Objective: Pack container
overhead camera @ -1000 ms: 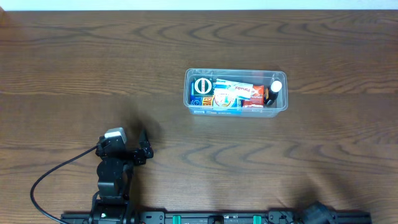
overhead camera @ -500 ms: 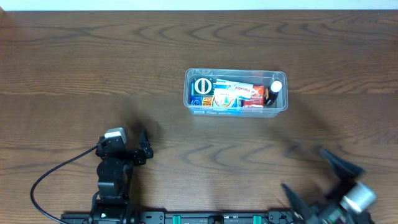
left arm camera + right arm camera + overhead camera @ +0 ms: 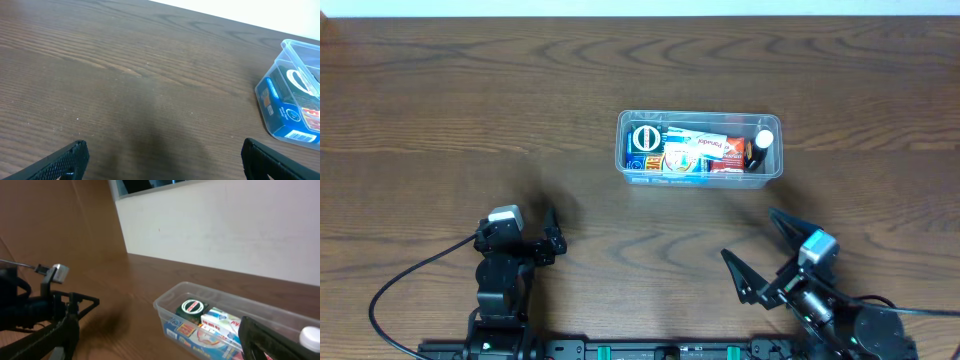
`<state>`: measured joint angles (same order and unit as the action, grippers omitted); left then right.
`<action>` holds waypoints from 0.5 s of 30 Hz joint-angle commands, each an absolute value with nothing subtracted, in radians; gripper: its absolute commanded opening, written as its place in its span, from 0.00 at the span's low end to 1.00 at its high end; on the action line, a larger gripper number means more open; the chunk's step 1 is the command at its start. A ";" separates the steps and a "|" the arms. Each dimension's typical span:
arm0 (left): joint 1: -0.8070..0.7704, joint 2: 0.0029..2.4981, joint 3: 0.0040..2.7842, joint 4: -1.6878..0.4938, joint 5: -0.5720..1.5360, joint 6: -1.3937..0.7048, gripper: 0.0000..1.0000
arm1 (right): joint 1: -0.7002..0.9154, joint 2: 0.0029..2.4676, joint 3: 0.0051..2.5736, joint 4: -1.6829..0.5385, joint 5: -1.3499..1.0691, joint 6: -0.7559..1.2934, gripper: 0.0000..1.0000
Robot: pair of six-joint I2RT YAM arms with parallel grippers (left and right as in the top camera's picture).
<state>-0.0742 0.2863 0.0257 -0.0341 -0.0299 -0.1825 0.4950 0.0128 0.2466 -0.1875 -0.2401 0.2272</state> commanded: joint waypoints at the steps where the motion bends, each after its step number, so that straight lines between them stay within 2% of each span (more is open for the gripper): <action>1: -0.078 0.287 0.004 -0.070 -0.046 -0.176 0.98 | 0.491 0.007 0.200 -0.153 -0.251 0.274 0.99; 15: -0.078 0.287 0.004 -0.070 -0.046 -0.176 0.98 | 0.491 0.007 0.033 -0.041 -0.161 0.344 0.99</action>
<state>-0.0742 0.2863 0.0257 -0.0338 -0.0299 -0.1825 0.4950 0.0124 0.0528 -0.0505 -0.1860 0.3157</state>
